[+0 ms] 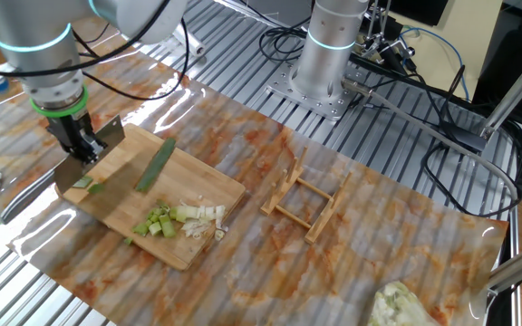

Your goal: Chop the scallions

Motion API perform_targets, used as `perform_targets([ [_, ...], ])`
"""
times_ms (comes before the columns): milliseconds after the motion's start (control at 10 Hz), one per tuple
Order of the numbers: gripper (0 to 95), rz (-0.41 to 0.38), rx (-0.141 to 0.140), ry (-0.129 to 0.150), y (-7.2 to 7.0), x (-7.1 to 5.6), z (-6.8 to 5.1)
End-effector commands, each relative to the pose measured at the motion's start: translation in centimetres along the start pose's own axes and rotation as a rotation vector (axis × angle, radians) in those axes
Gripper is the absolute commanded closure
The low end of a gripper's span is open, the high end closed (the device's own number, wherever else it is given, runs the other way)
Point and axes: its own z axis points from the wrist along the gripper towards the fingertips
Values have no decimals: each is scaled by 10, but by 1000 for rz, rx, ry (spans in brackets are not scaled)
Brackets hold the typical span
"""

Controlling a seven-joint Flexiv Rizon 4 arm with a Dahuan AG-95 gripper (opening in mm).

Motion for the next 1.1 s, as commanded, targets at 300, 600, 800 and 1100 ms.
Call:
perform_targets([
  [300, 950, -19, -5, 2, -9, -4, 6],
  [600, 950, -9, -19, -12, -4, -10, 24],
  [800, 950, -12, -28, -36, 2, -16, 50],
  [1100, 950, -11, -9, 1, 2, -15, 42],
])
